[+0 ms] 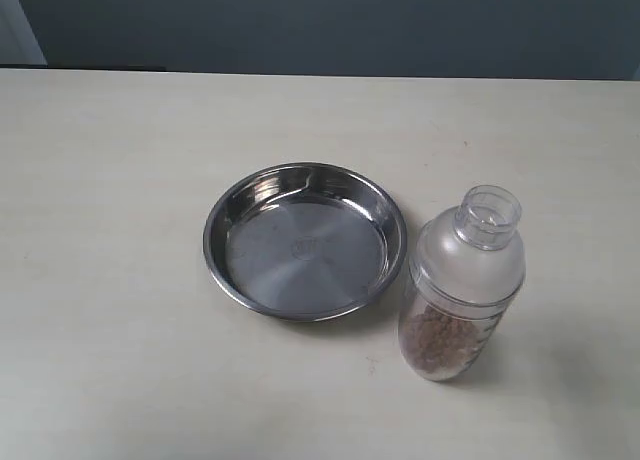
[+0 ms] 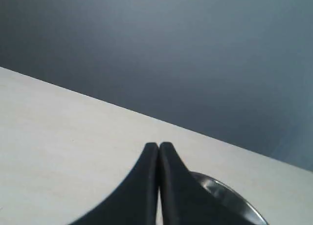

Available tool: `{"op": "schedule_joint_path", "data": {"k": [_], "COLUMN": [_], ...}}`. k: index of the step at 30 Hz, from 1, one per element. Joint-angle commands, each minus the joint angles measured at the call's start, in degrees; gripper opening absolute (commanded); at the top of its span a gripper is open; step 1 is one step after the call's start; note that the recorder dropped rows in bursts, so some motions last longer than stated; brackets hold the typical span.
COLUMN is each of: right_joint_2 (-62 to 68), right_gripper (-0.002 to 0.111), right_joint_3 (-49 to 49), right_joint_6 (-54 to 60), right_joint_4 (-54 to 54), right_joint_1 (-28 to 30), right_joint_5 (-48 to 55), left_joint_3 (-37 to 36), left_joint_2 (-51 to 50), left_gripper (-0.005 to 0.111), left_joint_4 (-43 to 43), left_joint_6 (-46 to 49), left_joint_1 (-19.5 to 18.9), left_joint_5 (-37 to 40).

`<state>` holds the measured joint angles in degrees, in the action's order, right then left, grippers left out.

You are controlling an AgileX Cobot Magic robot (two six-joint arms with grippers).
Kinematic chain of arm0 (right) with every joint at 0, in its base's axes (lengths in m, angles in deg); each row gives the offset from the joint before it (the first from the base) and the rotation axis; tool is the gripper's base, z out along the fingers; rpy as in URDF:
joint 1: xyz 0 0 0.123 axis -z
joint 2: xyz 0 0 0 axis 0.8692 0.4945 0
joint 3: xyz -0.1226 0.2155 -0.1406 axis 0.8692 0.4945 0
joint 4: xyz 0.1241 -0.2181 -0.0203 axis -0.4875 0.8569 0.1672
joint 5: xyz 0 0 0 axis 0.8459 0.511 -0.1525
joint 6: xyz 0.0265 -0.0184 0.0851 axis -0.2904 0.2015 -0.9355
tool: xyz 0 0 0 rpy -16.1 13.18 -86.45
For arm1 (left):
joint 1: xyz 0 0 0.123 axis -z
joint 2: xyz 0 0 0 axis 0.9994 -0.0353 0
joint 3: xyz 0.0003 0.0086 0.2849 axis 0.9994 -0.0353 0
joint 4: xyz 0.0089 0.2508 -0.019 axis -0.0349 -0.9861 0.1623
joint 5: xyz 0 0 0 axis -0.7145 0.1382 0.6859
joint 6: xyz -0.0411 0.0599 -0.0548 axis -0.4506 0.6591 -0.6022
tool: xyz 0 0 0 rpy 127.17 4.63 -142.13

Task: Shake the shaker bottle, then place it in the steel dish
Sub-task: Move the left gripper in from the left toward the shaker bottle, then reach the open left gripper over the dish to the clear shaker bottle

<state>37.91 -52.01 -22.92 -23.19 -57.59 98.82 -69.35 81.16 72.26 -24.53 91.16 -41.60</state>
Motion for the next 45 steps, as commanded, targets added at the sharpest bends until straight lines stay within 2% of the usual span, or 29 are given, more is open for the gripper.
{"op": "schedule_joint_path", "data": {"k": [1,5,7,11,13,16,19,21,23,27,31,33,36,39,41,43,45], "right_joint_2": [-0.3,-0.3,-0.3,-0.3,-0.3,-0.3,-0.3,-0.3,-0.3,-0.3,-0.3,-0.3,-0.3,-0.3,-0.3,-0.3,-0.3], "right_gripper": [-0.001,-0.001,-0.001,-0.001,-0.001,-0.001,-0.001,-0.001,-0.001,-0.001,-0.001,-0.001,-0.001,-0.001,-0.001,-0.001,-0.001], "right_joint_3": [0.0,0.0,0.0,0.0,0.0,0.0,0.0,0.0,0.0,0.0,0.0,0.0,0.0,0.0,0.0,0.0,0.0], "right_joint_6": [0.1,0.1,0.1,0.1,0.1,0.1,0.1,0.1,0.1,0.1,0.1,0.1,0.1,0.1,0.1,0.1,0.1], "right_joint_4": [0.0,0.0,0.0,0.0,0.0,0.0,0.0,0.0,0.0,0.0,0.0,0.0,0.0,0.0,0.0,0.0,0.0], "right_joint_1": [-0.2,-0.2,-0.2,-0.2,-0.2,-0.2,-0.2,-0.2,-0.2,-0.2,-0.2,-0.2,-0.2,-0.2,-0.2,-0.2,-0.2], "right_joint_5": [-0.5,-0.5,-0.5,-0.5,-0.5,-0.5,-0.5,-0.5,-0.5,-0.5,-0.5,-0.5,-0.5,-0.5,-0.5,-0.5,-0.5], "left_joint_3": [-0.2,4.1,8.8,22.4,28.1,34.6,38.4,38.3,36.5,32.6,29.6,28.9,28.8,28.8,28.8,28.8,28.8], "left_joint_2": [0.4,0.1,-1.7,-13.6,-21.8,-33.9,-43.8,-48.1,-51.7,-56.4,-58.9,-60.1,-62.3,-64.8,-66.5,-68.3,-70.2], "left_gripper": [0.0,0.0,0.0,0.0,0.0,0.0,0.0,0.0,0.0,0.0,0.0,0.0,0.0,0.001,0.009,0.025,0.059], "left_joint_4": [1.8,-2.1,-10.6,-38.2,-47.6,-58.0,-58.9,-59.7,-62.2,-61.8,-63.1,-63.1,-66.8,-70.1,-70.6,-71.4,-71.3], "left_joint_6": [-0.4,-1.8,-4.9,-17.1,-22.9,-26.8,-29.9,-34.8,-35.3,-35.3,-35.3,-38.7,-43.6,-43.2,-41.1,-38.7,-37.1], "left_joint_1": [-0.2,1.1,2.7,6.9,8.3,9.6,9.6,9.7,10.7,12.7,14.1,14.1,14.1,14.1,14.1,14.1,14.1], "left_joint_5": [-5.2,-9.5,-11.4,-14.3,-15.7,-24.2,-29.2,-30.7,-34.1,-39.5,-41.2,-41.2,-41.3,-45.8,-50.7,-55.1,-58.3]}}
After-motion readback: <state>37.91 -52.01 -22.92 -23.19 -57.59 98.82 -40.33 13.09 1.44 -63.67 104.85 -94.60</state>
